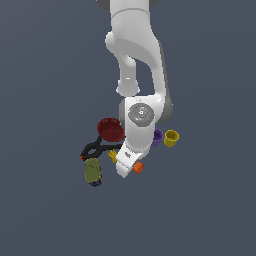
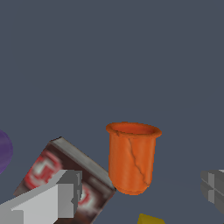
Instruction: Pick up a designated object from a clutter of objects.
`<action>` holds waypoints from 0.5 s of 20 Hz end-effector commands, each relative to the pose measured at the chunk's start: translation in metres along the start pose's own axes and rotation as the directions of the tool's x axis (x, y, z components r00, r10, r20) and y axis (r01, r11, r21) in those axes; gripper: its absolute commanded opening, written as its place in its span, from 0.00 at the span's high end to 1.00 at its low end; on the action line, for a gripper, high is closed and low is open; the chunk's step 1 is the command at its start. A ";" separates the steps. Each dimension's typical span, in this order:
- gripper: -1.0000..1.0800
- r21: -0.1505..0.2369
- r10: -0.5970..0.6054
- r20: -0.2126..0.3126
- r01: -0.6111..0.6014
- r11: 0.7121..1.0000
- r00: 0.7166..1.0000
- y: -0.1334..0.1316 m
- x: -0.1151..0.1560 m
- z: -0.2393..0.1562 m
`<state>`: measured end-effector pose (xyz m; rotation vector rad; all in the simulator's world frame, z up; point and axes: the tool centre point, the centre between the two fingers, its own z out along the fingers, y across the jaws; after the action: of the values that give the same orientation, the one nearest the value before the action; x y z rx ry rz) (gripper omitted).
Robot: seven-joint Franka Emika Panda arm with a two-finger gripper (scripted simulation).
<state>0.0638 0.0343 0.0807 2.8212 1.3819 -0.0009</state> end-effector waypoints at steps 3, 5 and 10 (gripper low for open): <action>0.04 0.000 -0.001 0.000 0.001 1.000 1.000 0.000 0.000 0.011; 0.04 0.000 -0.002 0.000 0.002 1.000 1.000 -0.001 0.000 0.020; 0.04 0.000 -0.004 0.000 0.004 1.000 1.000 -0.001 0.000 0.043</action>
<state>0.0625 0.0345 0.0434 2.8192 1.3872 -0.0016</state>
